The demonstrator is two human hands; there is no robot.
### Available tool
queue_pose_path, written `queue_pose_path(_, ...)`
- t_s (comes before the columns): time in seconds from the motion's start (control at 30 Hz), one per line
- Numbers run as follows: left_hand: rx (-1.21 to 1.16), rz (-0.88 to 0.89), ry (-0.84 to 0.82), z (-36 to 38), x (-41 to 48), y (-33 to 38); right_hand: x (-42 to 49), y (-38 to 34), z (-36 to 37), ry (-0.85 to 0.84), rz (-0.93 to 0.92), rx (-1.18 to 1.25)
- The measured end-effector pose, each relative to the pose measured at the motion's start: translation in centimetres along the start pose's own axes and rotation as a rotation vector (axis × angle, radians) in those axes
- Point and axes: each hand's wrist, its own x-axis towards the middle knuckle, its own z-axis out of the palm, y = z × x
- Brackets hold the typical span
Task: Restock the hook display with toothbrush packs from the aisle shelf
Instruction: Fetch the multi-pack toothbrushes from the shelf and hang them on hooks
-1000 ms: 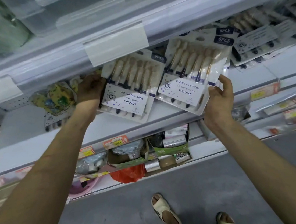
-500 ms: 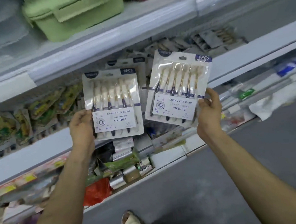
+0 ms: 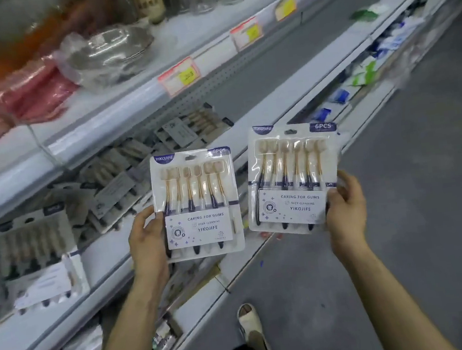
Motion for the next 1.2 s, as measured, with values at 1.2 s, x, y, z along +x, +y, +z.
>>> queue_pose_path(1.2,0.043,0.105,-0.949,105.3,1.2,3.0,61.9,-18.7,-44.7,0.892,-0.131,0.168)
